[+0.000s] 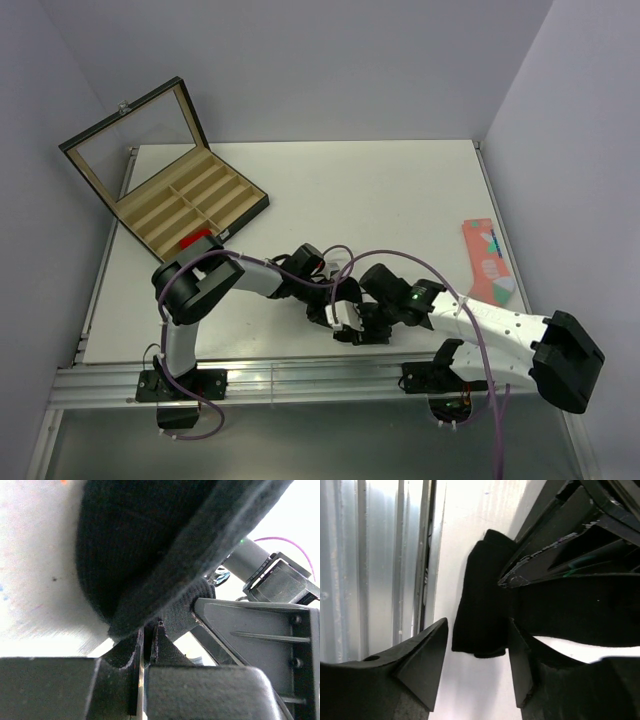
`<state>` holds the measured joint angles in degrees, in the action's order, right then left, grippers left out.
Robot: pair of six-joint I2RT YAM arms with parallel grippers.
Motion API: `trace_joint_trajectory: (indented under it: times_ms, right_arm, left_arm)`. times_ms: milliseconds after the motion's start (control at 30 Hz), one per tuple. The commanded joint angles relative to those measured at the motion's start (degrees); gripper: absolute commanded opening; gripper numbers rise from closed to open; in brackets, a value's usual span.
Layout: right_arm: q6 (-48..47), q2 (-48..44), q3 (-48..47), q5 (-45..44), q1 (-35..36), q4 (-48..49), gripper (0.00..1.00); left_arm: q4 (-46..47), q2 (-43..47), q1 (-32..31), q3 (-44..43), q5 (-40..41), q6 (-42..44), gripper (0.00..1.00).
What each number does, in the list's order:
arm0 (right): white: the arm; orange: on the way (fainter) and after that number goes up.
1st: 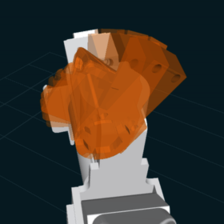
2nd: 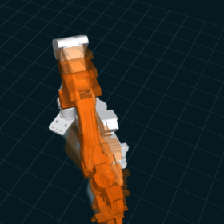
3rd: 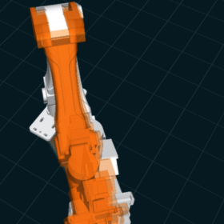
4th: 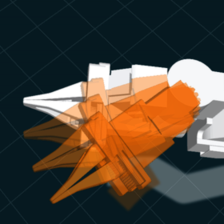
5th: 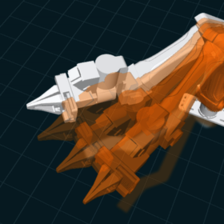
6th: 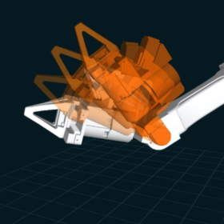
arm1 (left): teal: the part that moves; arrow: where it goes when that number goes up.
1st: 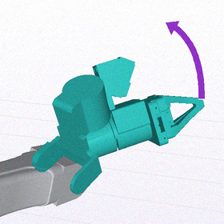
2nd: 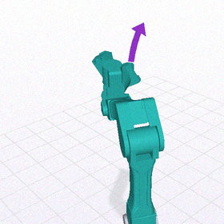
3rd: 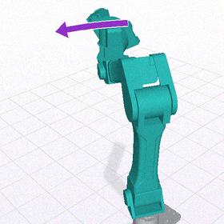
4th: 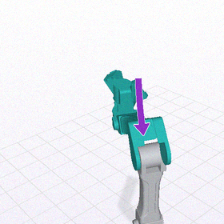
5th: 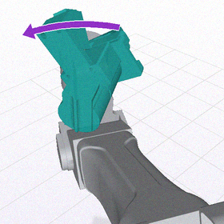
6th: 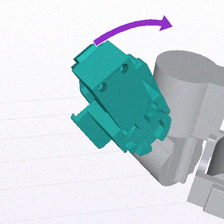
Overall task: Roll the socks
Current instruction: Roll the sock at the center of the board.
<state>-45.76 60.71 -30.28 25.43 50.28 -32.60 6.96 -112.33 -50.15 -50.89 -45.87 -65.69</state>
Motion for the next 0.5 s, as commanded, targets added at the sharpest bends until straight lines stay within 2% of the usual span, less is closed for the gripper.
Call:
trace_joint_trajectory:
  times_ms: [0,167,267,300,467]
  right_arm:
    - [1.28,1.08,1.19,-0.91,0.43,3.33,0.54]
    - [1.46,2.4,1.81,-1.52,0.52,4.12,0.48]
    - [1.64,3.45,1.72,-1.44,0.43,4.04,0.35]
    - [1.81,3.71,1.81,-1.52,0.43,4.04,0.31]
    - [1.9,4.94,1.72,-2.14,0.34,3.86,0.3]
  left_arm:
    - [-1.51,-2.19,-0.03,2.29,6.05,1.79,0.0]
    - [2.69,-1.22,0.14,3.96,5.44,-0.05,0.0]
    - [4.2,-0.09,0.23,4.66,6.31,-1.02,0.01]
    - [6.38,0.53,0.32,5.01,6.93,-1.63,0.02]
    - [12.02,4.75,0.93,7.48,11.23,-4.01,0.16]
